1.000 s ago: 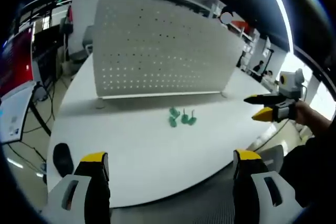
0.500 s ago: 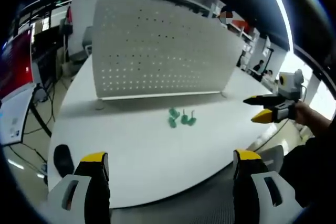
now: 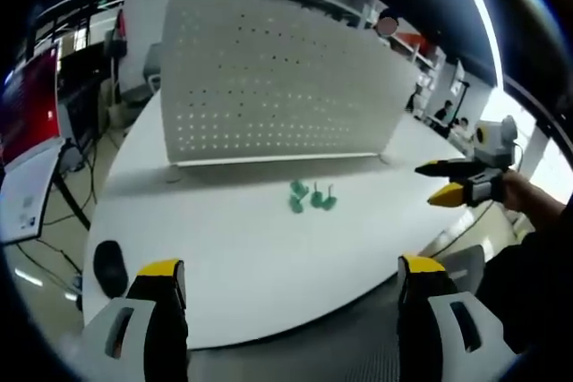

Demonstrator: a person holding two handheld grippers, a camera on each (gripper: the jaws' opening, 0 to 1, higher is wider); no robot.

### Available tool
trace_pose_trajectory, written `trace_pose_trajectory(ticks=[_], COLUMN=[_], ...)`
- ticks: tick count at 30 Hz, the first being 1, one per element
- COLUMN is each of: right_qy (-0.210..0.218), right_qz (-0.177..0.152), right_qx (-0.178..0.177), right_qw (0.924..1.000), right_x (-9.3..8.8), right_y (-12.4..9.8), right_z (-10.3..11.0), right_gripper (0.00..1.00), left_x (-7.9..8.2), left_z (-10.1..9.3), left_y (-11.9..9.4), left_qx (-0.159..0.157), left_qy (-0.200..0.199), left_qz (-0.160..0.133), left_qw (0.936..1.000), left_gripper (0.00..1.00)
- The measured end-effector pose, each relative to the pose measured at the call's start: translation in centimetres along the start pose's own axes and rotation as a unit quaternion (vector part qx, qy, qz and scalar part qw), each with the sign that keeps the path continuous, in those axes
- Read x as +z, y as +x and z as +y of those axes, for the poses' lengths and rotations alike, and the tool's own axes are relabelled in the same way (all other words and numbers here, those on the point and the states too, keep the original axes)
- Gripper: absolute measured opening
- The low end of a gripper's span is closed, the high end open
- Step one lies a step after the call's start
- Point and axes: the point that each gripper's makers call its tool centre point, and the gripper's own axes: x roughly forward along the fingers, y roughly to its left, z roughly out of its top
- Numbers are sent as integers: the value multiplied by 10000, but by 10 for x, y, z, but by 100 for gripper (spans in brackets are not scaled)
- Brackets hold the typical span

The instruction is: Insert the hook assembly into the mounting plate slot until the hook locks in place.

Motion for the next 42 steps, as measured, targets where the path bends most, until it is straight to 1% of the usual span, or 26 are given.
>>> trace_pose_trajectory(ticks=[4,7,12,16,23,24,26,29,31,33,38,42], right_qy=[63,52,161,218,325,356,525,681,676,614,594,400], right_qz=[-56,63,16,-10,-57,-84,-286,-404,-402,-338,-211,-138], right_qx=[31,69,-58,-140,-217,-226,-283,-325,-307,-262,-181,-148], right_qw=[10000,9999,9999,9997,9992,9991,9978,9963,9964,9972,9978,9990], right_x=[2,-3,-7,-9,-14,-14,-8,-4,-3,-5,-10,-16], right_y=[-1,-2,-8,-8,-9,-10,-11,-10,-4,3,24,43], right_z=[2,4,-3,-6,-8,-9,-14,-20,-23,-24,-27,-30], right_gripper=[81,79,79,79,78,75,71,71,67,61,53,46], left_x=[5,5,3,1,1,1,0,-2,-4,-4,2,3], left_z=[2,4,3,2,4,3,3,3,5,5,5,5], left_y=[-2,-1,2,4,4,4,3,4,5,7,9,11], left_qx=[21,34,-18,-68,-67,-72,-77,-84,-79,-86,-108,-123], left_qy=[-9,-21,12,57,56,47,38,30,16,10,44,69], left_qz=[-47,-49,23,73,40,36,42,69,92,117,114,141], left_qw=[10000,10000,10000,9999,10000,10000,10000,9999,9999,9999,9999,9998], left_gripper=[100,100,100,100,100,100,100,100,100,100,100,99])
